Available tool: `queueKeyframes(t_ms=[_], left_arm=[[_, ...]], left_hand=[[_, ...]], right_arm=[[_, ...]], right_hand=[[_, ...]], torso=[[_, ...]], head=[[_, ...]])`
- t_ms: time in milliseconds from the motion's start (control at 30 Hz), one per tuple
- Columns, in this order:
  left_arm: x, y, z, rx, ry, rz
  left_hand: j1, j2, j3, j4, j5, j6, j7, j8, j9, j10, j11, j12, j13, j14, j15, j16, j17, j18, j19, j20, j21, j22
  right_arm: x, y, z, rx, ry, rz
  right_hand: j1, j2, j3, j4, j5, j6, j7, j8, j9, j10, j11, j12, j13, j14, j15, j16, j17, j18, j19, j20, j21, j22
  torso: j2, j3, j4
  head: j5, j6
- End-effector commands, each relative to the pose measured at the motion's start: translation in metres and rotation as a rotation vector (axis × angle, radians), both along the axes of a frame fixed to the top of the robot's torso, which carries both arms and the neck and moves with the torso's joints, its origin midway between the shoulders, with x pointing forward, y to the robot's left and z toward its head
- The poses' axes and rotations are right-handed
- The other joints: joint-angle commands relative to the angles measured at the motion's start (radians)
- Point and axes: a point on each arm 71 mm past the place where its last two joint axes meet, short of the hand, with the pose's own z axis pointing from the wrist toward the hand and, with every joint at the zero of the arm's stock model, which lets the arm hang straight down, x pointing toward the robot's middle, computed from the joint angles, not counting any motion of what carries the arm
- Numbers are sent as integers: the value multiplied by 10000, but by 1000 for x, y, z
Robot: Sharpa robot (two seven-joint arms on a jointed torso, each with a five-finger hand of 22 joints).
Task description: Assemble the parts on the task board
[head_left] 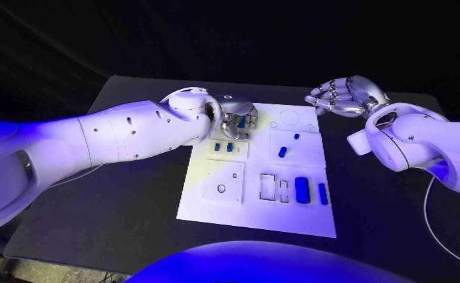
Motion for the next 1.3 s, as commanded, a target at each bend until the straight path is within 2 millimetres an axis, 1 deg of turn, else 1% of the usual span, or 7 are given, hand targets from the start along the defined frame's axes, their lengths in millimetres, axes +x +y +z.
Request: queueKeyframes(t_ms=[33, 300, 500, 600, 800, 1067, 1300], left_arm=[[1, -1, -3, 594, -47, -164], [4, -3, -4, 661, -94, -132], [5, -6, -5, 703, -30, -209], [5, -6, -6, 747, 6, -198], [6, -5, -7, 896, 87, -157], [6, -7, -9, 1055, 233, -178], [7, -7, -11, 1142, 300, -147]], left_hand=[[-3, -29, 62, 15, -6, 121, -3, -51, -26, 74, 1, 57, -20, 59, -7, 81, 11, 130, 65, -29, 90, 31], [146, 34, 393, -83, 7, 465, -47, -182, -184, 313, -49, 22, -119, 375, -50, 659, 508, 135, 51, -69, 430, 275], [194, 66, 665, -193, -3, 788, -102, -214, -256, 530, -98, -24, -187, 552, -89, 950, 773, 137, 9, -104, 663, 446], [164, 75, 740, -222, -15, 932, -130, -208, -272, 621, -120, -42, -208, 614, -107, 1048, 854, 137, -11, -118, 747, 509], [183, 76, 822, -296, -15, 1019, -150, -228, -297, 688, -144, -67, -225, 687, -129, 1152, 944, 140, -27, -136, 834, 573], [199, 90, 885, -347, -11, 1037, -144, -261, -321, 716, -147, -90, -239, 695, -134, 1188, 944, 138, -43, -145, 887, 614], [214, 110, 950, -396, -8, 1044, -130, -296, -344, 738, -144, -112, -250, 703, -135, 1221, 961, 137, -62, -152, 938, 652]], right_arm=[[0, 1, 1, -51, -153, 158], [0, 2, 1, -51, -157, 162], [0, 2, 1, -51, -152, 171], [0, 2, 0, -52, -148, 174], [0, 2, 0, -54, -139, 172], [0, 2, 0, -52, -136, 183], [0, 2, 0, -52, -135, 188]], right_hand=[[24, 54, -23, -39, 57, -83, 423, 43, -12, -65, 29, 34, -14, -38, 20, -61, -12, 45, -8, 44, -42, -9], [40, 64, -24, -34, 63, -86, 423, 52, -18, -69, 29, 43, -15, -35, 20, -63, -14, 45, -6, 44, -43, -17], [40, 64, -24, -34, 63, -86, 423, 52, -18, -69, 29, 43, -15, -35, 20, -63, -14, 45, -6, 44, -43, -17], [40, 64, -24, -34, 63, -86, 423, 52, -18, -69, 29, 43, -15, -35, 20, -63, -14, 45, -6, 44, -43, -17], [40, 64, -24, -34, 63, -86, 423, 52, -18, -69, 29, 43, -15, -35, 20, -63, -14, 45, -6, 44, -43, -17], [40, 64, -24, -34, 63, -86, 423, 52, -18, -69, 29, 43, -15, -35, 20, -63, -14, 45, -6, 44, -43, -17], [40, 64, -24, -34, 63, -86, 423, 52, -18, -69, 29, 43, -15, -35, 20, -63, -14, 45, -6, 44, -43, -17]], torso=[[-6, -1, -11], [-4, 16, 4], [6, 4, -16], [-4, 16, -7], [-8, 21, 7], [-3, 13, -13], [-11, 6, 0]], head=[[18, -4], [42, -3], [33, 2], [32, -9], [35, -29], [60, -66], [54, -73]])
